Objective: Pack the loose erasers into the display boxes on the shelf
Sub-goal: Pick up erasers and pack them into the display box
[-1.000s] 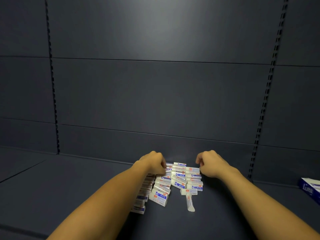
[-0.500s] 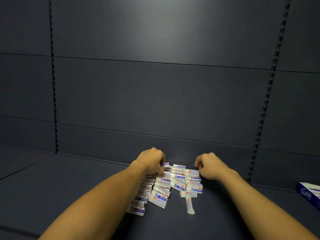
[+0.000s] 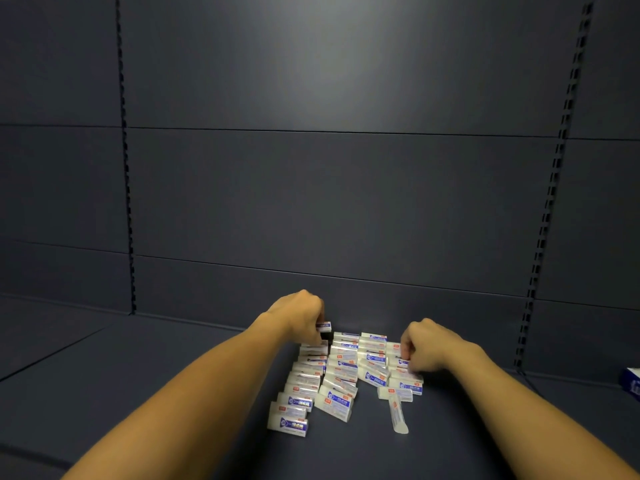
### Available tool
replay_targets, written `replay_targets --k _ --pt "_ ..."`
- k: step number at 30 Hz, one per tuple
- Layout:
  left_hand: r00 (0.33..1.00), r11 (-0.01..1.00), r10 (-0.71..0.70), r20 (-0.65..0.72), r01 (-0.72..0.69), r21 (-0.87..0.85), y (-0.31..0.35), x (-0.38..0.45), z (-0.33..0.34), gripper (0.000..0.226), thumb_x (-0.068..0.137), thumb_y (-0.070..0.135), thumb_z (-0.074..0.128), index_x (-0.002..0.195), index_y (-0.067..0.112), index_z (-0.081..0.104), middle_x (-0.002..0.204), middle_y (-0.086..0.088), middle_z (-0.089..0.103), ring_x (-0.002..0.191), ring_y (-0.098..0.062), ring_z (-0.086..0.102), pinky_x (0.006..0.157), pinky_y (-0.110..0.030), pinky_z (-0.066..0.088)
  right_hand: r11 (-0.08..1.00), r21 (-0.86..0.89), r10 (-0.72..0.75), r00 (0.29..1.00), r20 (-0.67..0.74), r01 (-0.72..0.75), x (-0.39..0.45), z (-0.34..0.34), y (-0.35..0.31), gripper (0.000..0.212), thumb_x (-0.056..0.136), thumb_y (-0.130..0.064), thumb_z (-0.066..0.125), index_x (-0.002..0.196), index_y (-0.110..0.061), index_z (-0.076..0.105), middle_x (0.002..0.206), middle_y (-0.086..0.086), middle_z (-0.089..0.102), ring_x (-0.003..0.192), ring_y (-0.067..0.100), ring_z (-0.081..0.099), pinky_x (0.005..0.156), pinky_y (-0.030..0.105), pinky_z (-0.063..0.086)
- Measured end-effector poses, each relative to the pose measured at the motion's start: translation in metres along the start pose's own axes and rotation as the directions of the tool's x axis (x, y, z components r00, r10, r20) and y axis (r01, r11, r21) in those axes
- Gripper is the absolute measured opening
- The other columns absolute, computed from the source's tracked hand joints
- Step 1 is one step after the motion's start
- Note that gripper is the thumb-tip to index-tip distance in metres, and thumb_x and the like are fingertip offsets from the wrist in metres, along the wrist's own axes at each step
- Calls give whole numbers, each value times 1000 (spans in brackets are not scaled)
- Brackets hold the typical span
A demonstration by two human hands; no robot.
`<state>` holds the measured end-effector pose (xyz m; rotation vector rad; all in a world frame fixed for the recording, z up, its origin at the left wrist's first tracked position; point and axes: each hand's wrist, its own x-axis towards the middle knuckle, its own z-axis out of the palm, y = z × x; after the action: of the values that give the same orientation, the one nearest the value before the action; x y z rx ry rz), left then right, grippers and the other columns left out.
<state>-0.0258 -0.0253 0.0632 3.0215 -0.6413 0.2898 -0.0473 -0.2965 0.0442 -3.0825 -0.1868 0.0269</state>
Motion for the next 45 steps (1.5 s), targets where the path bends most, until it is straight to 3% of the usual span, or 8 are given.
replay_targets --k 7,15,19,25,29,39,45 --pt "1000 999 -7 -7 6 -52 -1 -2 4 29 82 28 76 106 18 63 99 -2 66 85 -22 64 78 -38 60 995 98 17 1000 21 -19 1 3 2 17 74 -17 83 86 -20 72 95 -3 65 86 15 66 80 32 59" --pt "1000 996 14 -21 -15 -88 6 -1 2 30 82 25 76 109 17 64 100 -3 66 86 -21 64 74 -33 57 998 53 33 999 20 -34 -6 -1 -5 23 69 -20 86 85 -18 69 94 -2 65 86 17 66 81 37 60" --pt "999 994 30 -29 -33 -108 9 0 -1 30 83 26 76 109 17 64 100 -2 67 86 -21 65 76 -35 59 997 33 64 998 -6 -64 -11 -6 -6 19 72 -19 83 86 -18 71 94 -1 66 85 15 66 80 35 60" --pt "994 989 71 -89 -82 -126 17 6 -7 29 78 31 76 101 19 64 95 0 66 82 -19 63 70 -34 55 992 -63 101 981 -164 -113 -31 -30 -14 25 73 -39 80 89 -22 70 96 1 68 85 19 66 73 34 57" --pt "984 981 130 -124 -146 -129 27 13 -6 26 76 33 73 96 21 63 94 2 63 82 -19 61 72 -39 57 974 -142 137 954 -265 -179 -46 -39 -19 28 73 -39 76 94 -22 70 97 1 66 88 23 65 72 32 52" --pt "961 927 264 -80 -276 -253 60 28 18 25 84 39 71 97 20 61 87 1 64 78 -16 63 72 -37 56 924 -209 261 928 -267 -320 -84 -24 -8 25 75 -35 71 94 -21 65 89 -1 64 80 20 63 72 34 54" --pt "952 922 299 -62 -305 -240 89 23 17 28 87 40 71 100 17 62 91 -1 65 80 -17 63 72 -34 55 926 -164 290 920 -263 -339 -113 -17 12 28 77 -41 67 96 -21 63 87 -3 63 78 18 64 72 34 56"
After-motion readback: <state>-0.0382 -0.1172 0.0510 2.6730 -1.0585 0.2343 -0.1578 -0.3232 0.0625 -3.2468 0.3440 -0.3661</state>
